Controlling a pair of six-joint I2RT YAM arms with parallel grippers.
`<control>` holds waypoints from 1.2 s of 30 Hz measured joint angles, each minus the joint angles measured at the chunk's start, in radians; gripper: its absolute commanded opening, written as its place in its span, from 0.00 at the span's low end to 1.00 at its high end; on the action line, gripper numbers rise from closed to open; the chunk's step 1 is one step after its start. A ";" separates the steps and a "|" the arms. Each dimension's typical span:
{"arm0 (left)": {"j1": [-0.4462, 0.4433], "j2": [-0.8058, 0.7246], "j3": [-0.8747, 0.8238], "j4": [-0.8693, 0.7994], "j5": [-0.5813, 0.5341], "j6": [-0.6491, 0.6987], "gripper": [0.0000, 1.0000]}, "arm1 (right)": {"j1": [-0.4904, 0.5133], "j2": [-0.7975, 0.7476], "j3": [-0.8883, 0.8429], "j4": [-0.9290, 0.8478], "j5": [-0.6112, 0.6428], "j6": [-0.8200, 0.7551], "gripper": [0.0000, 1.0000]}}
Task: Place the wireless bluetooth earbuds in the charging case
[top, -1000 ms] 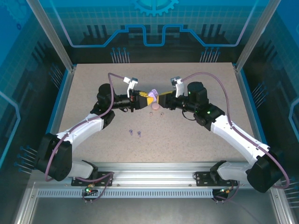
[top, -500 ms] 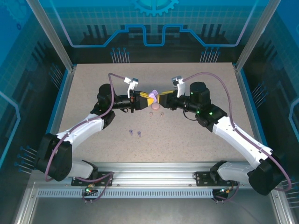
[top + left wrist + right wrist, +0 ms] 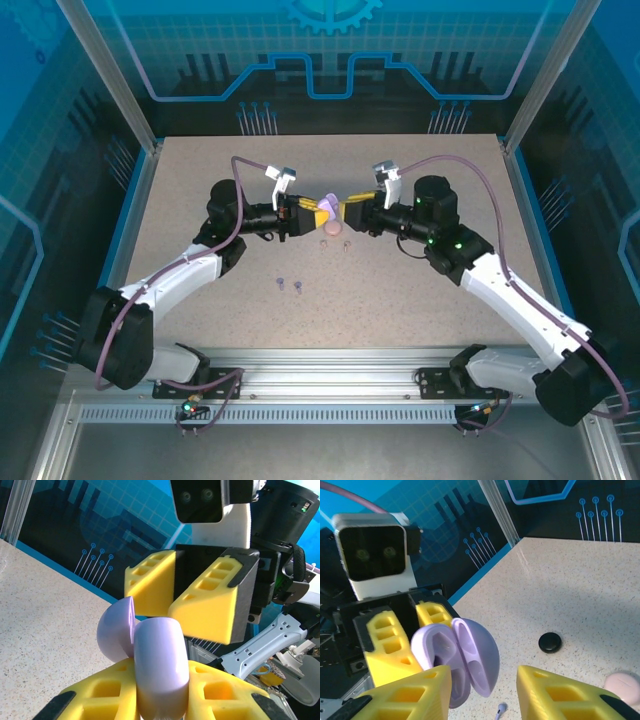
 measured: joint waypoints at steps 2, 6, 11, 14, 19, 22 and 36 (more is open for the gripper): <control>0.000 -0.001 0.005 0.000 0.000 -0.001 0.00 | 0.000 0.016 0.000 0.000 -0.007 0.000 0.37; 0.000 -0.007 0.008 0.000 0.000 -0.001 0.00 | 0.000 0.037 0.000 0.000 -0.013 0.000 0.36; 0.000 -0.007 0.008 -0.001 0.000 -0.001 0.00 | 0.000 0.044 0.000 0.008 -0.014 0.000 0.34; -0.002 -0.007 0.008 0.000 0.003 -0.001 0.00 | 0.000 0.048 0.000 0.021 -0.014 0.001 0.34; -0.003 -0.007 0.008 -0.001 0.003 -0.001 0.00 | 0.000 0.054 0.003 0.029 -0.016 0.001 0.31; -0.003 -0.007 0.008 -0.001 0.003 -0.001 0.00 | 0.000 0.058 0.006 0.030 -0.021 0.002 0.24; -0.012 -0.008 0.008 -0.008 -0.011 0.005 0.60 | 0.014 0.070 0.028 0.019 -0.005 -0.012 0.00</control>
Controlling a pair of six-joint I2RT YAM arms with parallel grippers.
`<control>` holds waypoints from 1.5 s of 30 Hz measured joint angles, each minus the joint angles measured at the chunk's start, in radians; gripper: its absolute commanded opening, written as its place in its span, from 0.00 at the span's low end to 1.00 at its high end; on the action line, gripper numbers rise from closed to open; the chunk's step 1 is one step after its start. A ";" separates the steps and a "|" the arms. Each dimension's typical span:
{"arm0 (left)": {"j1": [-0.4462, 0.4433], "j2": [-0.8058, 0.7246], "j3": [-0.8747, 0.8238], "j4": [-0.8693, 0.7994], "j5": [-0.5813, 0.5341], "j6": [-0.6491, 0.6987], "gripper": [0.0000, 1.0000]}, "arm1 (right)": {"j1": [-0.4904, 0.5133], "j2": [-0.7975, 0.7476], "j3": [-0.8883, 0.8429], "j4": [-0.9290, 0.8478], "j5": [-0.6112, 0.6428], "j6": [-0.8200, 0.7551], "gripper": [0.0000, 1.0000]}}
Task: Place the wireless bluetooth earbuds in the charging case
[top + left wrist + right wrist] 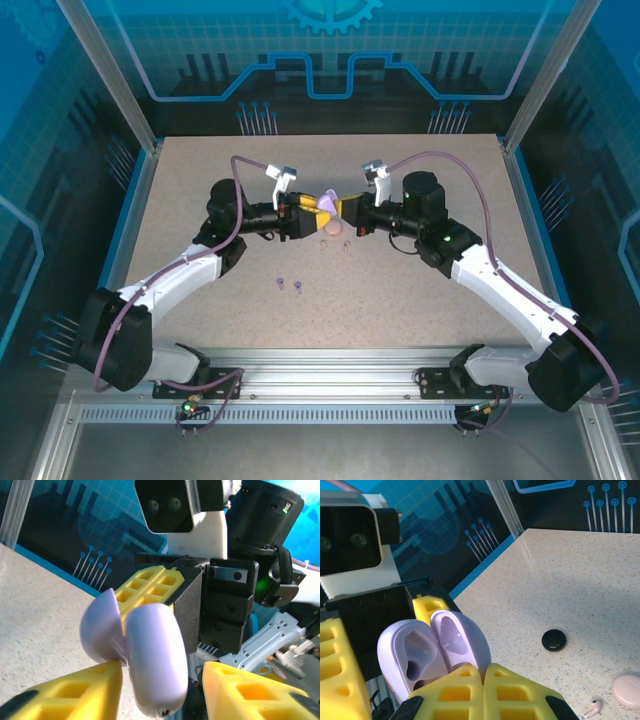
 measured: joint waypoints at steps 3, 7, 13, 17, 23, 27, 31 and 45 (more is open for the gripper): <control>-0.001 -0.006 0.000 -0.008 -0.023 0.004 0.68 | 0.002 0.000 0.012 -0.014 0.024 -0.007 0.00; -0.001 -0.027 -0.001 -0.026 -0.068 0.023 0.73 | 0.007 0.000 0.033 -0.052 0.067 -0.029 0.00; 0.010 -0.068 0.003 -0.110 -0.095 0.086 0.77 | 0.007 -0.001 0.099 -0.163 0.131 -0.101 0.00; 0.018 -0.069 0.056 -0.257 -0.095 0.175 0.79 | 0.006 0.000 0.162 -0.255 0.159 -0.174 0.00; 0.020 -0.055 0.216 -0.518 -0.084 0.352 0.80 | 0.005 0.013 0.246 -0.383 0.185 -0.301 0.00; 0.020 -0.026 0.309 -0.690 -0.065 0.470 0.79 | 0.002 0.045 0.296 -0.474 0.187 -0.395 0.00; 0.020 0.020 0.397 -0.860 -0.044 0.570 0.76 | -0.001 0.068 0.328 -0.543 0.188 -0.469 0.00; 0.020 0.114 0.512 -1.138 -0.008 0.719 0.70 | -0.001 0.154 0.388 -0.610 0.166 -0.528 0.00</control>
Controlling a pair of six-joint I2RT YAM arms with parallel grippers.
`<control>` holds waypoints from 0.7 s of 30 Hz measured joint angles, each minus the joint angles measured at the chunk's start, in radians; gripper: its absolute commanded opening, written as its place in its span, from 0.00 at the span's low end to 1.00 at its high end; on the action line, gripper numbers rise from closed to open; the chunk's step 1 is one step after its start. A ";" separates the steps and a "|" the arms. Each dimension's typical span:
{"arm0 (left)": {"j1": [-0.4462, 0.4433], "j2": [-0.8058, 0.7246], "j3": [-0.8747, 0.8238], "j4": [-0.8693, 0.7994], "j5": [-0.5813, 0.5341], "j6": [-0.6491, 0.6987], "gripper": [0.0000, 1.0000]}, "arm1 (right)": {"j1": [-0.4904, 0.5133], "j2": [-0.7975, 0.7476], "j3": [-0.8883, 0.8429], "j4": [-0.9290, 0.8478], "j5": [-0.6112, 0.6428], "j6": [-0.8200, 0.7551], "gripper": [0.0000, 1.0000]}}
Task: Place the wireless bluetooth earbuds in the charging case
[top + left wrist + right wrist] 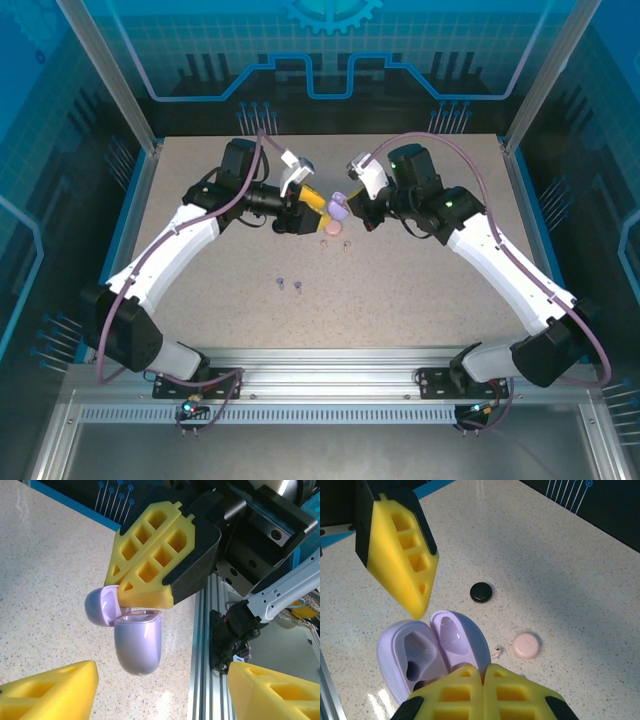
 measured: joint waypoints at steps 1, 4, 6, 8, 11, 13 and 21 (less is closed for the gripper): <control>0.000 0.005 0.002 -0.005 0.000 0.003 0.70 | 0.000 0.006 0.002 0.000 -0.003 0.000 0.00; 0.000 0.021 0.011 -0.015 0.000 0.011 0.69 | 0.001 0.021 0.012 -0.003 -0.013 0.000 0.00; 0.000 0.028 0.016 -0.018 0.000 0.014 0.67 | 0.002 0.027 0.018 -0.003 -0.016 0.000 0.00; 0.000 0.035 0.024 -0.022 0.000 0.015 0.66 | 0.003 0.029 0.021 -0.002 -0.019 0.000 0.00; 0.000 0.046 0.035 -0.028 0.000 0.018 0.63 | 0.010 0.029 0.024 -0.003 -0.023 0.000 0.00; 0.000 0.054 0.044 -0.032 0.000 0.018 0.61 | 0.014 0.029 0.027 -0.002 -0.025 0.000 0.00; -0.001 0.075 0.067 -0.046 0.000 0.021 0.53 | 0.022 0.033 0.029 -0.002 -0.035 0.000 0.00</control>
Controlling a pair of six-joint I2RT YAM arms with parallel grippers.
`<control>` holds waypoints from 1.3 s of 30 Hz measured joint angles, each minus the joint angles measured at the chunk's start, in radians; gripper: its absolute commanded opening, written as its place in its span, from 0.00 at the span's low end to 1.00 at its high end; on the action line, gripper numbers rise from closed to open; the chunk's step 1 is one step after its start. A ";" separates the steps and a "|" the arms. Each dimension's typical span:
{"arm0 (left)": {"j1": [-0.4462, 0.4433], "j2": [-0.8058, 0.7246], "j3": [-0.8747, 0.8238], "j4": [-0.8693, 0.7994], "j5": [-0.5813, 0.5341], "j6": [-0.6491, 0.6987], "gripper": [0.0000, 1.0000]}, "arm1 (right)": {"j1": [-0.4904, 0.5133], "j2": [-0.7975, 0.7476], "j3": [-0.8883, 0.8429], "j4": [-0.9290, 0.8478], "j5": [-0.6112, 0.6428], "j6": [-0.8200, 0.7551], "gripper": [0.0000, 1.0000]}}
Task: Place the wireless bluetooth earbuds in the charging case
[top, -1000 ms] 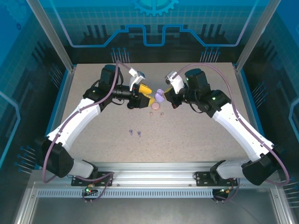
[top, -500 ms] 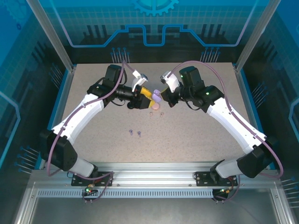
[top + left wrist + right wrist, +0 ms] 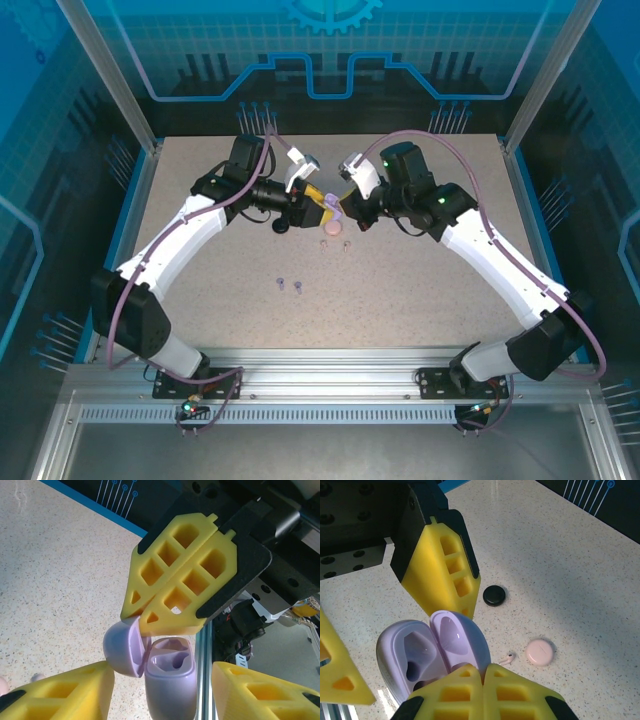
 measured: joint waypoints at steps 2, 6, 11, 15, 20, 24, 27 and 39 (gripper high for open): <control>0.000 0.004 0.002 -0.006 0.000 0.000 0.51 | 0.000 0.001 0.000 0.000 0.000 0.000 0.00; 0.000 0.011 0.010 -0.022 0.000 0.014 0.49 | 0.001 0.002 0.000 0.000 0.000 0.000 0.00; -0.003 0.011 0.010 -0.032 0.001 0.021 0.43 | 0.001 0.002 0.000 0.002 0.000 0.000 0.00; -0.007 0.011 0.012 -0.037 0.002 0.023 0.39 | 0.003 0.002 0.000 0.003 0.000 0.000 0.00; -0.009 0.017 0.012 -0.043 0.012 0.021 0.28 | 0.005 0.003 0.000 0.004 0.002 0.000 0.00; -0.012 0.020 0.014 -0.047 0.015 0.022 0.16 | 0.005 0.006 0.000 0.003 0.011 0.000 0.00; -0.012 0.021 0.014 -0.047 0.014 0.022 0.07 | 0.005 0.006 0.000 0.003 0.013 0.001 0.02; 0.035 -0.032 -0.121 0.179 0.007 -0.106 0.00 | 0.007 -0.079 -0.019 0.015 0.058 0.118 0.46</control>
